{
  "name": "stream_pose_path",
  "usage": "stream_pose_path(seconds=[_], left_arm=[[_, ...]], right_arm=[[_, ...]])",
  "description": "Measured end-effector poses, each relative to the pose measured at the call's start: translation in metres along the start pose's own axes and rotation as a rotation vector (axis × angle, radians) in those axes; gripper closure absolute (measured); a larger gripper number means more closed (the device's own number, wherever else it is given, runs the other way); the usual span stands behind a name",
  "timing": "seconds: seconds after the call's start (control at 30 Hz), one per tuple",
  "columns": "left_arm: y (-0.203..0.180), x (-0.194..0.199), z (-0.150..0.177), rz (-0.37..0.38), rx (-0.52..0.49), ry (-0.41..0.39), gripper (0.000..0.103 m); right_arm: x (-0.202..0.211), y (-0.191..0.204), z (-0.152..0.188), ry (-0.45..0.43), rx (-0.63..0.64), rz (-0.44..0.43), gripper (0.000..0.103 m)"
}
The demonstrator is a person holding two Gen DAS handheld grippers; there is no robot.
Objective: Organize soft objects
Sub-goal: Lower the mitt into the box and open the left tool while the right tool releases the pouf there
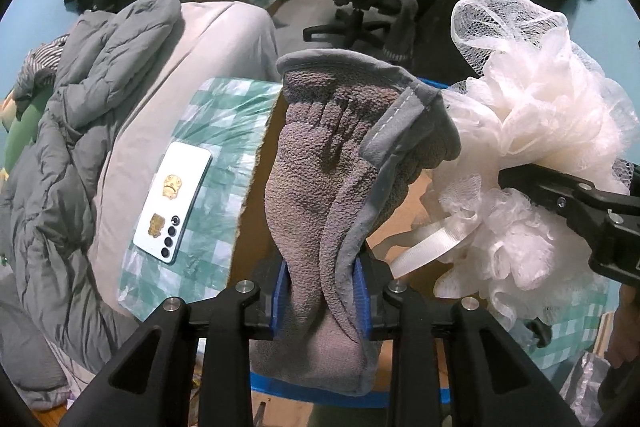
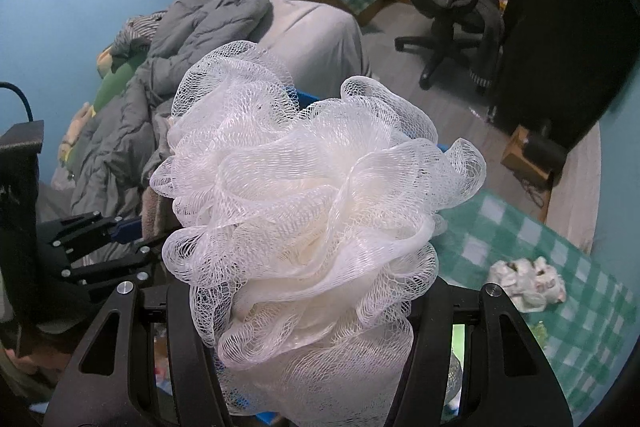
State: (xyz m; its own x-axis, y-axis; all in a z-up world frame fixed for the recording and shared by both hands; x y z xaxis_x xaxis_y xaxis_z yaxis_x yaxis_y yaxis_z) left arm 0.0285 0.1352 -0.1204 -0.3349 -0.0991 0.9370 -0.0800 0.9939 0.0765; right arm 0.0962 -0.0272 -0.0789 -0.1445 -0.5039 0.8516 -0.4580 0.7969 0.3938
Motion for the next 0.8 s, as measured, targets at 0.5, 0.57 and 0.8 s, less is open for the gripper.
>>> stream_pose_path(seconds=[0.5, 0.57, 0.8], left_arm=[[0.011, -0.008, 0.005, -0.081, -0.04, 0.038, 0.029], [0.01, -0.001, 0.003, -0.086, -0.046, 0.023, 0.024], [0.002, 0.017, 0.002, -0.063, -0.058, -0.002, 0.024]], right_arm=[[-0.018, 0.016, 0.004, 0.008, 0.003, 0.076, 0.02], [-0.012, 0.015, 0.003, -0.008, -0.006, 0.079, 0.02], [0.007, 0.002, 0.001, -0.036, -0.039, 0.082, 0.02]])
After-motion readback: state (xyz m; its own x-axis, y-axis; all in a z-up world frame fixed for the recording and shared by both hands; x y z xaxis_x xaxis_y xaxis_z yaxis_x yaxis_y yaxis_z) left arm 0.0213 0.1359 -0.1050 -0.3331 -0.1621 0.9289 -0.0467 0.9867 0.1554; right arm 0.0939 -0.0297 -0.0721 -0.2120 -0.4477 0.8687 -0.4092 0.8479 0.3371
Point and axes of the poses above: each gripper's, at about its wrist camera, not at the fingertips, and x roughly against the way its jaws point, y to its left, z to its underside, the point moved 3 cm from there along -x, roughly the way its jaws point, and after that the axes turned 14 degrees about -x, right-handed, at the moved point
